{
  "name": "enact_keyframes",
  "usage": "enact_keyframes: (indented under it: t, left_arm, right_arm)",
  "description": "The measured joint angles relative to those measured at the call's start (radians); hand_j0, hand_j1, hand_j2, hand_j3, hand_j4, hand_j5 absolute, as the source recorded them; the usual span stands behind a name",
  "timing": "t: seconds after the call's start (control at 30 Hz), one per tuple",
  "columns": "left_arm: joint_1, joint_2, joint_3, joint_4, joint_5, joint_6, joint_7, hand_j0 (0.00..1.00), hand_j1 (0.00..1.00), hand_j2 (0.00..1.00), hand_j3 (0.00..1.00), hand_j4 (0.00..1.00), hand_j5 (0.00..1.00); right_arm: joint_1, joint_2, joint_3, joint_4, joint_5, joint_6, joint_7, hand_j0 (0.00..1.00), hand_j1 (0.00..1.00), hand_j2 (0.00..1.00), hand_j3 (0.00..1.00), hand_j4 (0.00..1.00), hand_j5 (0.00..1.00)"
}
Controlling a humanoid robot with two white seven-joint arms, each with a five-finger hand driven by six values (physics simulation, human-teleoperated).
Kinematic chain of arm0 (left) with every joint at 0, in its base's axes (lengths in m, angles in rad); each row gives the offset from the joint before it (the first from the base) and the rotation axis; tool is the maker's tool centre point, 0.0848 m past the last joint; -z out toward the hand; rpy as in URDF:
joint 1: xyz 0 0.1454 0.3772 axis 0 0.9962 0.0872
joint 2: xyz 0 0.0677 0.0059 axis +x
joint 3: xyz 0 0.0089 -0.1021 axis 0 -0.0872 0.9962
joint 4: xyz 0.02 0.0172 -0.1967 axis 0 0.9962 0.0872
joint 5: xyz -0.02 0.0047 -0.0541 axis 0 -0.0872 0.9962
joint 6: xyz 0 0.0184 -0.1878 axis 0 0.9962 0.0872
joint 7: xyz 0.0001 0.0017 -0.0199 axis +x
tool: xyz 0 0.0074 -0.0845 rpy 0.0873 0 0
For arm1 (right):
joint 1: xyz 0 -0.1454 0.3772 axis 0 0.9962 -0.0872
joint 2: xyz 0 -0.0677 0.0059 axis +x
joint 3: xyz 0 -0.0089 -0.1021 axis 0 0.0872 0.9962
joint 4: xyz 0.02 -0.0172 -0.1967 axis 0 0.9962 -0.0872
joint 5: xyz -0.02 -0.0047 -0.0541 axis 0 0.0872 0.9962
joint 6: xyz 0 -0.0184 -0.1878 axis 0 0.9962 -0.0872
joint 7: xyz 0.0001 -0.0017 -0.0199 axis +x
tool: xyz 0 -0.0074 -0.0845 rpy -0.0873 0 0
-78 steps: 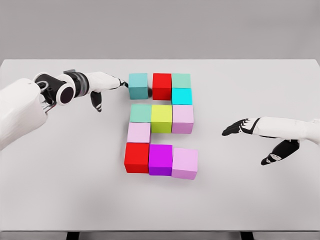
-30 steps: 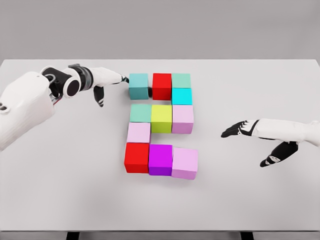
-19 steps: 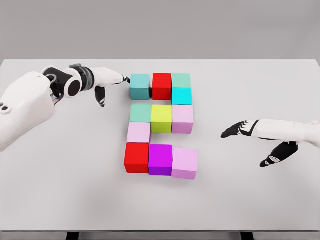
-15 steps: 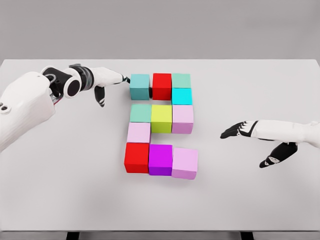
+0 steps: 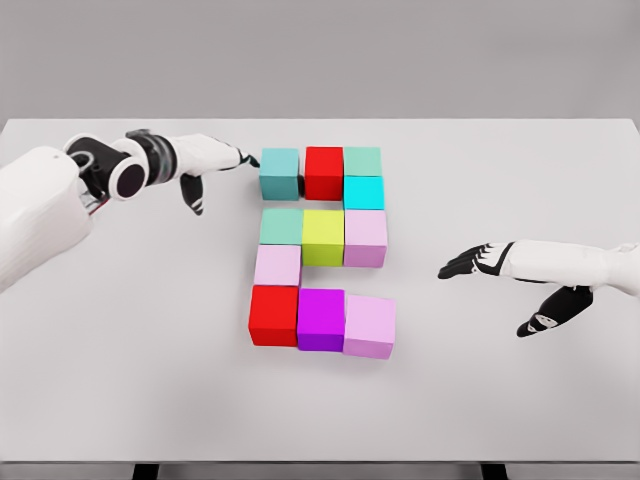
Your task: Assemble the squares on the desktop into the number 2
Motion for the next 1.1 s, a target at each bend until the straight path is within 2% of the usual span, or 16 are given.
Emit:
enact_keyframes:
  t: [0.67,1.1]
  left_arm:
    - [0.034,0.055,-0.006,-0.063,0.011,0.000,0.000,1.00,1.00,1.00,1.00,1.00,1.00]
    - [0.029,0.051,-0.007,-0.056,0.012,0.001,0.000,1.00,1.00,1.00,1.00,1.00,1.00]
  right_arm:
    - [0.000,0.000,0.000,0.000,0.000,0.000,0.000,1.00,1.00,1.00,1.00,1.00,1.00]
    - [0.008,-0.008,-0.002,-0.004,0.001,0.000,0.000,1.00,1.00,1.00,1.00,1.00,1.00]
